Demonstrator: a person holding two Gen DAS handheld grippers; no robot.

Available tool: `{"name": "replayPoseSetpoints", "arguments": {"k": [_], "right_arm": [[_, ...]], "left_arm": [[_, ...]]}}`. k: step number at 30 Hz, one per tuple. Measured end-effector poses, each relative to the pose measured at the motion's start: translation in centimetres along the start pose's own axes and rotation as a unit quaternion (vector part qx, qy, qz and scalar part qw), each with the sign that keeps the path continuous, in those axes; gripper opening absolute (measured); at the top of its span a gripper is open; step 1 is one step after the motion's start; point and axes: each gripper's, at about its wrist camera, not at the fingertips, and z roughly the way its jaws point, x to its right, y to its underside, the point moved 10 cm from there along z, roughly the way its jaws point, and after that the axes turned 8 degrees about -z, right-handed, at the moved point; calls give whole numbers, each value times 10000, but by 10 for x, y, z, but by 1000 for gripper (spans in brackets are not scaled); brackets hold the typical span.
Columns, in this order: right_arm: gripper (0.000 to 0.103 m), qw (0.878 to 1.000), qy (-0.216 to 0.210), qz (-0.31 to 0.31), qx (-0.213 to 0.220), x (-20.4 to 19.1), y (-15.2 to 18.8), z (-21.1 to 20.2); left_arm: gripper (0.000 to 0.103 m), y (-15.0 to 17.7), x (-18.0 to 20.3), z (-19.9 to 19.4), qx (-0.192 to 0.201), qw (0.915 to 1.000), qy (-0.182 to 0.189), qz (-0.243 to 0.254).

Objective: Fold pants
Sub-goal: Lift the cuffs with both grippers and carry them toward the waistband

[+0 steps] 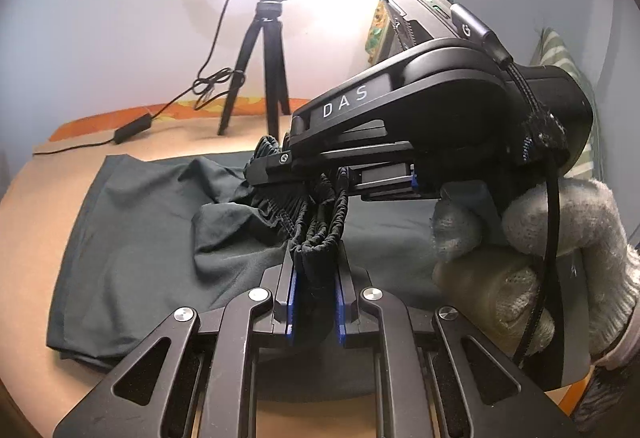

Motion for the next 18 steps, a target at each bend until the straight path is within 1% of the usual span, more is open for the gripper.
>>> {"name": "replayPoseSetpoints", "arguments": {"k": [4, 10, 13, 14, 18], "right_arm": [[12, 9996, 130, -239, 66, -2, -7, -15], [12, 9981, 345, -494, 126, -3, -11, -41], [12, 9973, 445, -552, 162, 8, -12, -59], [12, 9972, 452, -562, 174, 18, -12, -69], [12, 9966, 561, -567, 224, 36, -14, -92]], "left_arm": [[13, -7, 19, -2, 74, 9998, 202, -10], [13, -11, 50, 7, 61, 9987, 514, 3], [13, -12, 71, 11, 43, 9978, 659, 36], [13, -13, 77, 12, 44, 9976, 683, 62], [13, -16, 100, 19, 44, 9965, 838, 55]]}}
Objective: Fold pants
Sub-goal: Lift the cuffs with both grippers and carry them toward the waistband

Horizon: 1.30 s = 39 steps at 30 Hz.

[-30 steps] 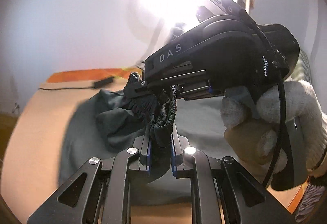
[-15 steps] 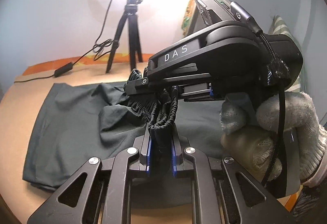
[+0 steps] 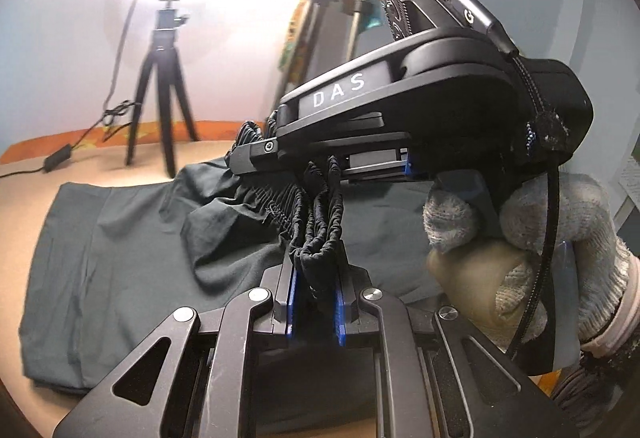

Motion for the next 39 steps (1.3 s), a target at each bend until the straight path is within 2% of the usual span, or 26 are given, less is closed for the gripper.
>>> {"name": "replayPoseSetpoints", "arguments": {"k": [14, 20, 39], "right_arm": [[12, 9993, 361, 13, 13, 77, 6, -65], [12, 9987, 519, 9, 2, 102, 10, -86], [12, 9962, 785, 325, 192, 194, 16, -159]], "left_arm": [[13, -2, 85, 45, -258, 9983, 329, 399], [13, -4, 107, 58, -342, 9975, 547, 276], [13, -8, 186, 123, -552, 9925, 934, 566]]}}
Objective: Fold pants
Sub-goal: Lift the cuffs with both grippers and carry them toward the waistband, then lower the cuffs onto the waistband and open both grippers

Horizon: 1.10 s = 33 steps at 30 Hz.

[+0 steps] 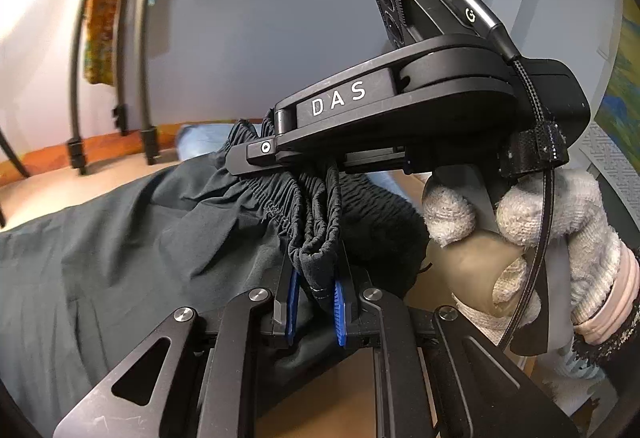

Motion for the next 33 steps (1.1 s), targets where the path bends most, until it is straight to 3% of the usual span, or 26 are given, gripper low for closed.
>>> {"name": "replayPoseSetpoints", "arguments": {"k": [11, 16, 20, 23, 24, 26, 29, 33], "right_arm": [[12, 9996, 181, 210, 28, 54, -1, -25], [12, 9989, 335, 316, 64, 73, -6, -25], [12, 9990, 186, 404, 3, 78, -5, -20], [21, 9989, 270, 355, -106, 79, -1, -18], [32, 9986, 330, 392, -146, 82, 1, -18], [42, 9976, 416, 537, -165, 91, 3, -22], [42, 9962, 452, 749, 5, 102, 0, -38], [41, 9934, 872, 666, 322, 108, -5, -66]], "left_arm": [[13, 0, 25, 39, -237, 9995, 205, -45], [17, 13, 29, 31, -492, 9983, 276, 138], [17, 22, 19, 3, -511, 9978, 268, 328], [23, 27, -3, -28, -480, 9978, 154, 419], [24, 29, -11, -37, -468, 9980, 91, 412], [24, 32, -34, -58, -430, 9984, -67, 350], [24, 36, -79, -93, -262, 9984, -461, 208], [24, 43, -134, -126, -114, 9955, -933, -125]]}}
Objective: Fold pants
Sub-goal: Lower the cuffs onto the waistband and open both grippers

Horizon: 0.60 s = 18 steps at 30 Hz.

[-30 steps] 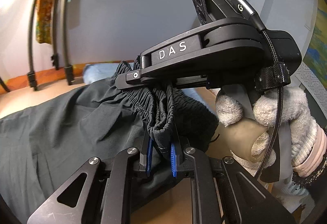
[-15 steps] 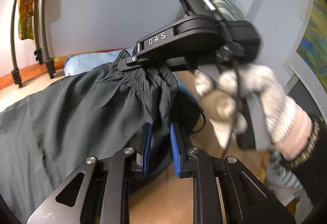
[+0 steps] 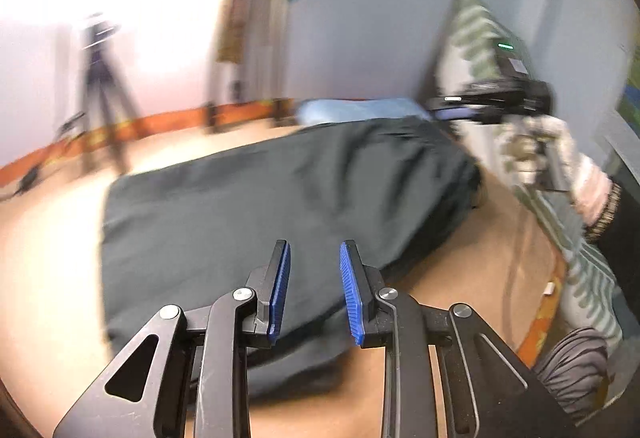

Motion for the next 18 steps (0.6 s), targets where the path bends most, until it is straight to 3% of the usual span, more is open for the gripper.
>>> {"name": "replayPoseSetpoints", "arguments": {"k": [4, 10, 11, 12, 14, 18], "right_arm": [[39, 9994, -69, -326, 82, -23, 10, -17], [38, 9961, 259, -606, -585, -37, 44, 10], [35, 9952, 356, -646, -651, -37, 48, 14], [23, 9944, 415, -692, -688, -38, 50, 16], [11, 9925, 547, -819, -726, -42, 53, 20], [4, 9906, 712, -1025, -564, -50, 50, 11]], "left_arm": [[24, 8, -63, -16, 112, 9978, -491, -442], [29, 0, -119, -37, 443, 9904, -866, -983], [34, -2, -128, -41, 518, 9886, -968, -1034], [35, -1, -136, -45, 561, 9872, -1006, -1102], [35, 1, -150, -52, 563, 9849, -987, -1309], [35, 14, -166, -56, 431, 9830, -990, -1482]]}}
